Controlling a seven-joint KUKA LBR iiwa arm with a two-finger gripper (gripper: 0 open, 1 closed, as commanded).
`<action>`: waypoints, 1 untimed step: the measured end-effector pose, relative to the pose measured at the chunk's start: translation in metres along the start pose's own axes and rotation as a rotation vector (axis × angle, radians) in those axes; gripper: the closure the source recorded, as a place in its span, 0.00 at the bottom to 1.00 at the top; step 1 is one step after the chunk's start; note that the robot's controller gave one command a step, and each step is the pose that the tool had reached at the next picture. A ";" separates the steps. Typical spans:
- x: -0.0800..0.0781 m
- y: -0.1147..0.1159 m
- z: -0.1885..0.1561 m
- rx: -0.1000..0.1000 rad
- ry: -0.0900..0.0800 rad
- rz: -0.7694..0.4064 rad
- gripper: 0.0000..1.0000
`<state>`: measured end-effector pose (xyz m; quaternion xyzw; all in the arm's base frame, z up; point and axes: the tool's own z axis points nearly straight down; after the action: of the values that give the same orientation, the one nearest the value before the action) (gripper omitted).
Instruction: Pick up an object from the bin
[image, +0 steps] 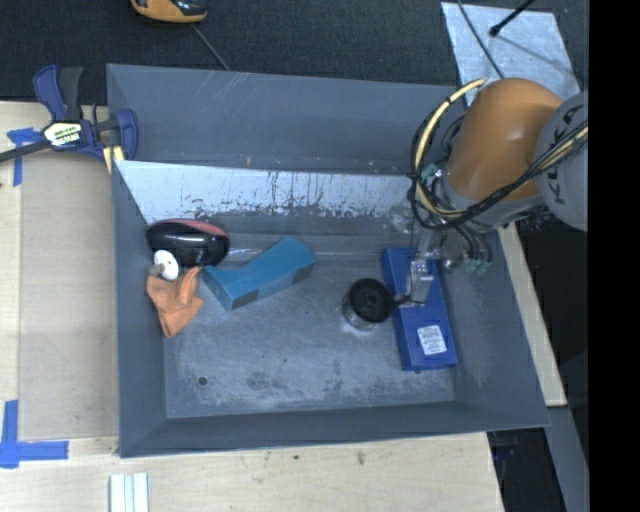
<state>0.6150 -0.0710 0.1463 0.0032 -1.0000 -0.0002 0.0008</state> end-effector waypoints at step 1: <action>0.002 -0.006 0.004 0.000 -0.005 0.025 0.00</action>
Offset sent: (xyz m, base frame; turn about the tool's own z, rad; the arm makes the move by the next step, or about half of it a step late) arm -0.0184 -0.0010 -0.0763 0.1871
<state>0.6133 -0.0772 0.1420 -0.0091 -1.0000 -0.0001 -0.0016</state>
